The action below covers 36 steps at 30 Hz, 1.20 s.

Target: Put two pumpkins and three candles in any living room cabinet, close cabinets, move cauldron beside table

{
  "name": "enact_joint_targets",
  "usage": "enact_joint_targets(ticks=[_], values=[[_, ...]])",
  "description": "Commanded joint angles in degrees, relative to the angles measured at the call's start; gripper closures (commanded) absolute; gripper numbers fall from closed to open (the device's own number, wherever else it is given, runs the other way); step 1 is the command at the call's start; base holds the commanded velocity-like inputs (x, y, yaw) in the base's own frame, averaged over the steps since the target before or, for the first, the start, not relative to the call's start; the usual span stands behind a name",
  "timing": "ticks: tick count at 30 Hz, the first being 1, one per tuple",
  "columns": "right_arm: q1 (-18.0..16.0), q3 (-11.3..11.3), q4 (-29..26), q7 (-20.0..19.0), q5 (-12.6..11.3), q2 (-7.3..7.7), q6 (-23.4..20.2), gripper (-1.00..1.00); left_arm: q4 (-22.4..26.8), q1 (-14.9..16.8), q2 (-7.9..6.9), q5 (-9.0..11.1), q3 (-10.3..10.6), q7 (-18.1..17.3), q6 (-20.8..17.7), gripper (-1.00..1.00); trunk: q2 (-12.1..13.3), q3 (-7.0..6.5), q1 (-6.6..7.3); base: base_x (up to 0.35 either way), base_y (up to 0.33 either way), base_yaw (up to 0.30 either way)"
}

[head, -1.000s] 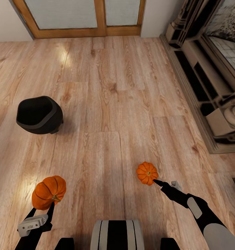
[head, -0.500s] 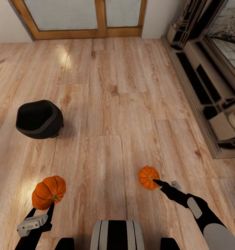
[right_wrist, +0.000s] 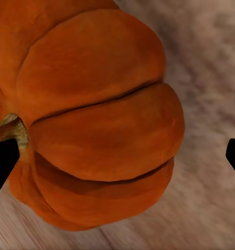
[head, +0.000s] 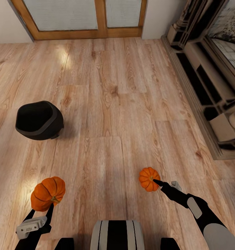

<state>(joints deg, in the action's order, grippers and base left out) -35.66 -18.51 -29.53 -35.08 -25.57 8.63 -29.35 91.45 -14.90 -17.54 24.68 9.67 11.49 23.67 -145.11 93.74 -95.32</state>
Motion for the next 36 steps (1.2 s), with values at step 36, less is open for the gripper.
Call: enact_joint_targets(ticks=[36], values=[[-0.02, -0.12, -0.07, -0.08, -0.27, -0.28, -0.45, -1.00, 0.04, -0.13, -0.13, 0.11, 0.19, 0.46, 0.77, 1.00, -0.01, 0.02, 0.01, 0.021, 0.002, 0.000]])
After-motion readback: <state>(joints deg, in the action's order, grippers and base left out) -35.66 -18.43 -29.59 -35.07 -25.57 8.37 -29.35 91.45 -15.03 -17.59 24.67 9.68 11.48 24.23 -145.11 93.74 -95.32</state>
